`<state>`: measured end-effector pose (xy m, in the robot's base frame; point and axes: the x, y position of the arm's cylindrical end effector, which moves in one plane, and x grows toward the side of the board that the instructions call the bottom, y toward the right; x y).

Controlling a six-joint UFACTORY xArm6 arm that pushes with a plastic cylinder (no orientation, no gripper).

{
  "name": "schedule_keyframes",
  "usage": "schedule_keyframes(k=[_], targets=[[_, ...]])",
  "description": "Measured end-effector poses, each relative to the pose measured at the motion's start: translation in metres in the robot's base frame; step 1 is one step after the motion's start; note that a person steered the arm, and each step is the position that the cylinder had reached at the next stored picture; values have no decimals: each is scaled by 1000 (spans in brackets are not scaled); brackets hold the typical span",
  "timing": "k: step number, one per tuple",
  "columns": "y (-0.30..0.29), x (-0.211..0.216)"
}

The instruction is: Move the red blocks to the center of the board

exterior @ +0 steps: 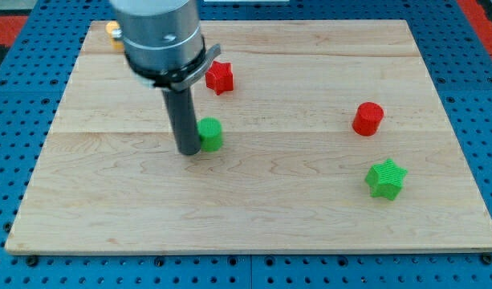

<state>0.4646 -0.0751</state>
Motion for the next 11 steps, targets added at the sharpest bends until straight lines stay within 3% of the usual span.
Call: schedule_keyframes(k=[1, 2, 3, 4, 5, 6, 7, 8, 9, 10, 11], targets=[[1, -23], [-69, -88], [-48, -127], [27, -144], [57, -172], [67, -137], [54, -130], [119, -122], [109, -101], [67, -100], [64, -107]])
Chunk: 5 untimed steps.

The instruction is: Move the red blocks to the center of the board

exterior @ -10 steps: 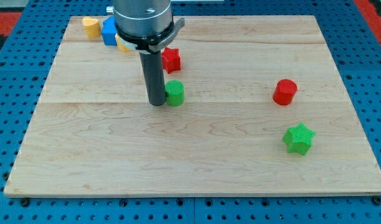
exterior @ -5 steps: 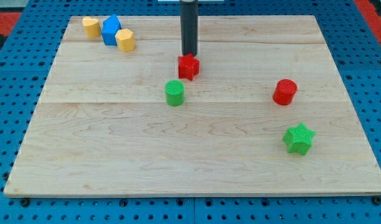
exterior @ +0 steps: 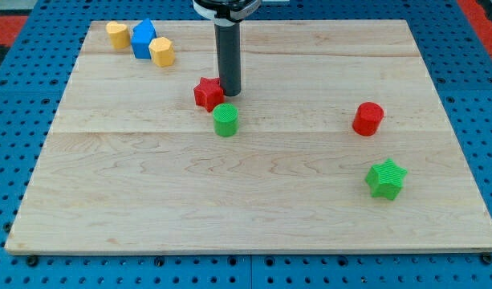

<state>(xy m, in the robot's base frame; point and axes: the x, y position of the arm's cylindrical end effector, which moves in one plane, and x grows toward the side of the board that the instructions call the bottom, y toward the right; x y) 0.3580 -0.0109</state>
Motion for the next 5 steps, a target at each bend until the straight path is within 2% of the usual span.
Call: schedule_keyframes(k=[1, 2, 3, 4, 5], targets=[[120, -27], [245, 2], [244, 68], [167, 68], [78, 44]])
